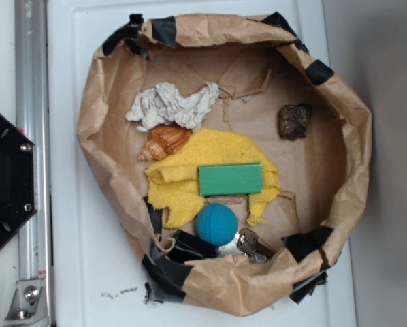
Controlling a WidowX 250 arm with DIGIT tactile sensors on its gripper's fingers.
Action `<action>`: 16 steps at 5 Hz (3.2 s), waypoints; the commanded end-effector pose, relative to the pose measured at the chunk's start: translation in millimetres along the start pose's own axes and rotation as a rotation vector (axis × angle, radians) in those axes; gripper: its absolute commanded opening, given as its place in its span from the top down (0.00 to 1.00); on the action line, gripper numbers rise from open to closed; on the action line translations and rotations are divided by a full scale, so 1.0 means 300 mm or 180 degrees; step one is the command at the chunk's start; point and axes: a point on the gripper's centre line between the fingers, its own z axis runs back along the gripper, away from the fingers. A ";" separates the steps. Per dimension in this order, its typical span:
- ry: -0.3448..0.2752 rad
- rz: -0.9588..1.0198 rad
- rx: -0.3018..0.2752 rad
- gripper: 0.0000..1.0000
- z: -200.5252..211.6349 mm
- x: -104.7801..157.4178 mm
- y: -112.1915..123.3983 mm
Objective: Grab the green block.
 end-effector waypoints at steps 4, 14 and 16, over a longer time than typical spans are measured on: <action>-0.0541 0.0533 -0.0410 0.00 -0.293 0.419 0.175; -0.0427 -0.0069 -0.0106 1.00 -0.316 0.528 0.035; -0.0154 0.0008 0.0146 1.00 -0.190 0.530 0.047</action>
